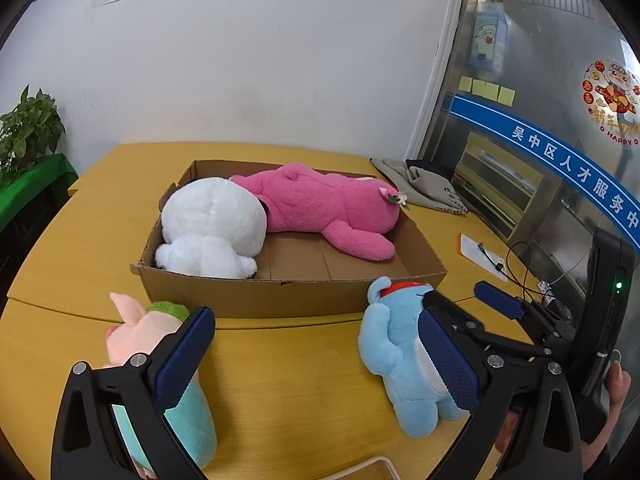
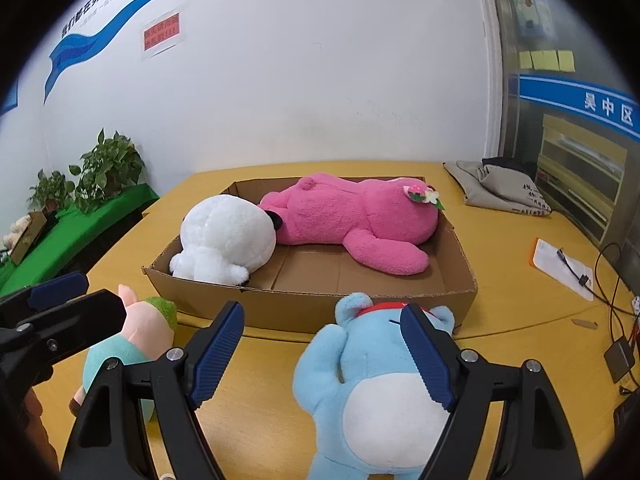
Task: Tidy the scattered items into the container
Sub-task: 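Move both grippers to the light-blue plush lying on the table, then close both grippers on the light-blue plush's body and lift it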
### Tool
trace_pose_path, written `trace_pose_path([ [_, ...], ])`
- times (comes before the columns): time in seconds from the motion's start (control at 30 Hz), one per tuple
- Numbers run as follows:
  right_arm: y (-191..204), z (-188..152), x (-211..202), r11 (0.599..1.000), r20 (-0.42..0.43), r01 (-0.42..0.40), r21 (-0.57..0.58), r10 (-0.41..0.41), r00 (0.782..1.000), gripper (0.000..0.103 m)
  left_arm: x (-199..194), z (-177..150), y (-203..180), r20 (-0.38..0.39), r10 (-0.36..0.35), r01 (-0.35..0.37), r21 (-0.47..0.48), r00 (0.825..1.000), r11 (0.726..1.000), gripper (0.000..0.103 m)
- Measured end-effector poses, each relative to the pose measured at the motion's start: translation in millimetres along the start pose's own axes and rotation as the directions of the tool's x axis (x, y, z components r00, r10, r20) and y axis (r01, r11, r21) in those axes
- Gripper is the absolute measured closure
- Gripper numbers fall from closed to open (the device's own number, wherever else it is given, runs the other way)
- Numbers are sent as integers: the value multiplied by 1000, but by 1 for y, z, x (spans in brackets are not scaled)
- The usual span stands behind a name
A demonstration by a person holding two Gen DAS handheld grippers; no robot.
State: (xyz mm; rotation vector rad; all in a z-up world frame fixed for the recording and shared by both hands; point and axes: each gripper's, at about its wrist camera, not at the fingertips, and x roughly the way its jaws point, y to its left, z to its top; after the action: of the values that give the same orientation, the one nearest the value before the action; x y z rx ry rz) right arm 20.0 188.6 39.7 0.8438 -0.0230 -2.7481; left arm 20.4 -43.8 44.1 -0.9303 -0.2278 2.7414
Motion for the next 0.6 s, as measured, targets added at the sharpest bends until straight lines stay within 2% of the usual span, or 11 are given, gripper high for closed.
trace_pose_path([
  [0.2,-56,-15,3,996,-24,36,77,-34,999,23,21,-6,-8,-48,-37,37,-11,998,999,0],
  [0.43,-104,-50,12,993,-112,-26,112,39,993,23,56,-10,-16,-132,-119,118,-16,984,993,0],
  [0.5,-114,-63,17,985,-151,-71,157,95,984,23,71,-9,-19,-159,-149,148,-18,976,989,0],
  [0.6,-118,-78,21,979,-193,-111,170,143,971,22,98,-10,-23,-216,-205,199,-48,955,979,0],
])
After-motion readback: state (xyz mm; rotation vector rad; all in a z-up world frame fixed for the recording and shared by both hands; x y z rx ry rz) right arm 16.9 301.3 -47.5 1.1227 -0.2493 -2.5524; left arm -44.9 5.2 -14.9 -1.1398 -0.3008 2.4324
